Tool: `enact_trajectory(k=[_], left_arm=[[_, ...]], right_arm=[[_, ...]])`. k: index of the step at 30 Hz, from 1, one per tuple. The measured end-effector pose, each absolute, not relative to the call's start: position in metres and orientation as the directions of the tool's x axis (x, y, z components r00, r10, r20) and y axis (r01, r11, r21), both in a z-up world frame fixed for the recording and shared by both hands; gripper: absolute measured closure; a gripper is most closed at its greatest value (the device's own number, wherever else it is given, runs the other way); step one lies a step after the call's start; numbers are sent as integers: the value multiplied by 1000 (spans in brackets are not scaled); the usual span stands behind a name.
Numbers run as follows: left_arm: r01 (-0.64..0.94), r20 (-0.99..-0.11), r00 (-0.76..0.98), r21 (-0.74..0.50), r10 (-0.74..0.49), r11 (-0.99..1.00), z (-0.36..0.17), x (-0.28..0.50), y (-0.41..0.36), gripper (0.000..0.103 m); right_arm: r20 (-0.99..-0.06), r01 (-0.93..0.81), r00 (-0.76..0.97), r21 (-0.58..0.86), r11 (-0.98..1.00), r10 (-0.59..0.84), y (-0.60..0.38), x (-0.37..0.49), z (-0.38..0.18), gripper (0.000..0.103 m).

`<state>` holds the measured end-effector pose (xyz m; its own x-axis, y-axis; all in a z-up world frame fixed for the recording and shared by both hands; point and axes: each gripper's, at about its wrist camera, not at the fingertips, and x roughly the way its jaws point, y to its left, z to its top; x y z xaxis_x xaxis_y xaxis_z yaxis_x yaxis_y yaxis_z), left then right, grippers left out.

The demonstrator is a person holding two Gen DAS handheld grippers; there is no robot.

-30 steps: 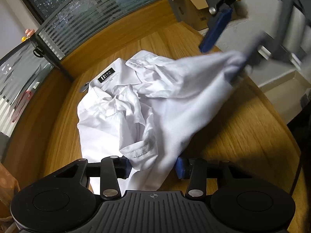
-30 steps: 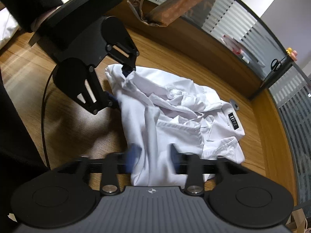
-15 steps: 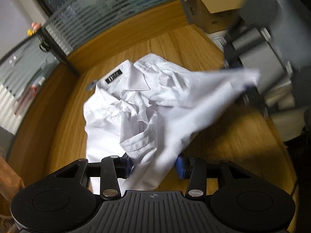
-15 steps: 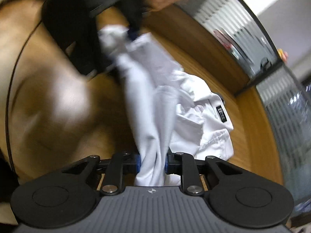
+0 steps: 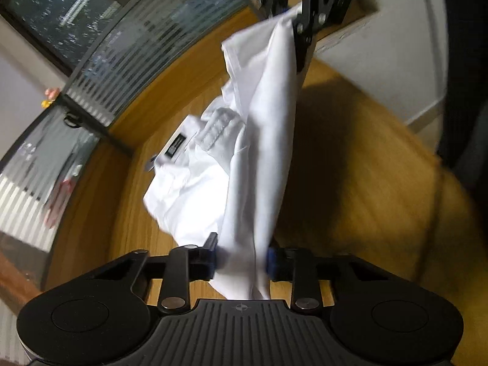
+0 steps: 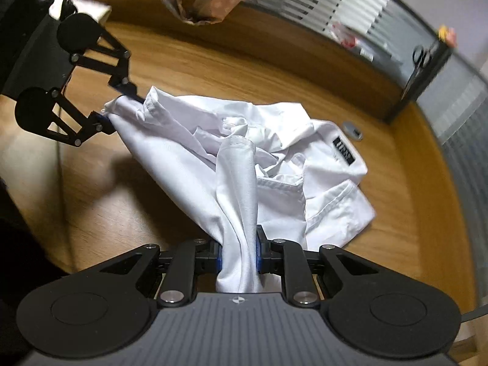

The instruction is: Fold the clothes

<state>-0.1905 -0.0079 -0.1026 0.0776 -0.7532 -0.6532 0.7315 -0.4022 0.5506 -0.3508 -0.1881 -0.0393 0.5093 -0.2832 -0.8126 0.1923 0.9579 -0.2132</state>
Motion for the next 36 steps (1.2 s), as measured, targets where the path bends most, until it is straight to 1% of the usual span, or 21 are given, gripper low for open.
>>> enact_trajectory(k=[4,9,13,15,18,20,25,28,31,33,35,36], left_arm=[[784,-710,-1,437,-704,-442,-58,-180,-31,73],[855,-763,-74,283,-642,-434,-10,-157,-83,74],[921,-772,-98,169,-628,-351,8,-133,-130,75],[961,-773,-128,57,-621,-269,11,-113,-152,77],[983,-773,-174,-99,-610,-154,11,-84,-178,78],[981,-776,-191,-171,-601,-91,8,-69,-192,78],[956,-769,-194,-288,-609,60,-6,-33,-220,77],[937,-753,-180,-327,-633,123,-13,-13,-237,77],[914,-753,-161,-357,-638,190,-26,11,-263,74],[890,-757,-148,-382,-636,249,-38,30,-281,68],[860,-767,-134,-405,-628,311,-54,49,-296,67],[845,-771,-131,-415,-624,336,-62,56,-301,65]], right_arm=[[-827,181,540,-68,981,-157,-234,-361,-22,83],[-817,169,575,78,983,-34,-300,-368,-8,83],[-797,169,603,164,972,30,-347,-369,-4,83],[-787,181,613,226,957,70,-373,-368,-5,84],[-769,199,624,330,923,140,-409,-368,-7,85],[-764,206,619,381,901,182,-420,-365,-10,84],[-783,212,579,416,884,230,-451,-330,-20,84],[-795,214,560,412,886,234,-484,-304,-28,82],[-808,218,540,403,889,234,-515,-278,-38,77],[-820,238,527,397,886,226,-533,-262,-50,68],[-830,270,515,394,879,214,-551,-247,-64,61],[-832,283,514,393,875,208,-556,-243,-72,60]])
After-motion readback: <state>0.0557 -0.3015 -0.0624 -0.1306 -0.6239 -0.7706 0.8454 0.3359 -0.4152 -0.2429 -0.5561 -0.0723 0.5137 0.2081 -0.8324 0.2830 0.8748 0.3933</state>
